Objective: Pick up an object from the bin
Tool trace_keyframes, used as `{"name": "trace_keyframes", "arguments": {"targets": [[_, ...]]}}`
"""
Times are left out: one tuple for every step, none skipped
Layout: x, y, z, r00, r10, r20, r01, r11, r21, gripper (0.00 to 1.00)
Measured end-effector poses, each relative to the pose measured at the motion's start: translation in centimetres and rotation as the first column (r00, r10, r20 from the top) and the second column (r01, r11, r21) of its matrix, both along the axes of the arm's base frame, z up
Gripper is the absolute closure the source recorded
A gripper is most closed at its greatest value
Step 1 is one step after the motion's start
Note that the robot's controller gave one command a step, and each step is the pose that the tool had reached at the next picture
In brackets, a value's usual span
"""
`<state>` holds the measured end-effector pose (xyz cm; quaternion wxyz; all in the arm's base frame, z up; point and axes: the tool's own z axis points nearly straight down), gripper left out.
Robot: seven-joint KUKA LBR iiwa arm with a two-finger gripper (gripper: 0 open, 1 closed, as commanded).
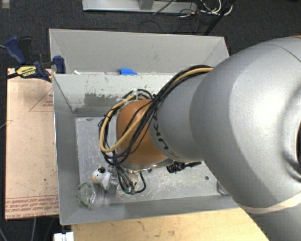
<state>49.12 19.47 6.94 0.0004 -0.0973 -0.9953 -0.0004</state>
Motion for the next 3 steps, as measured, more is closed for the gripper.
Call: {"name": "trace_keyframes", "arguments": {"targets": [[0.0,0.0,0.0,1.000,0.000,0.000,0.000,1.000,0.000,1.00],[-0.2,-0.1,0.6,1.000,0.000,-0.007,0.000,1.000,-0.003,1.00],[-0.2,-0.1,2.7,1.000,0.000,-0.006,0.000,1.000,-0.002,1.00]]}}
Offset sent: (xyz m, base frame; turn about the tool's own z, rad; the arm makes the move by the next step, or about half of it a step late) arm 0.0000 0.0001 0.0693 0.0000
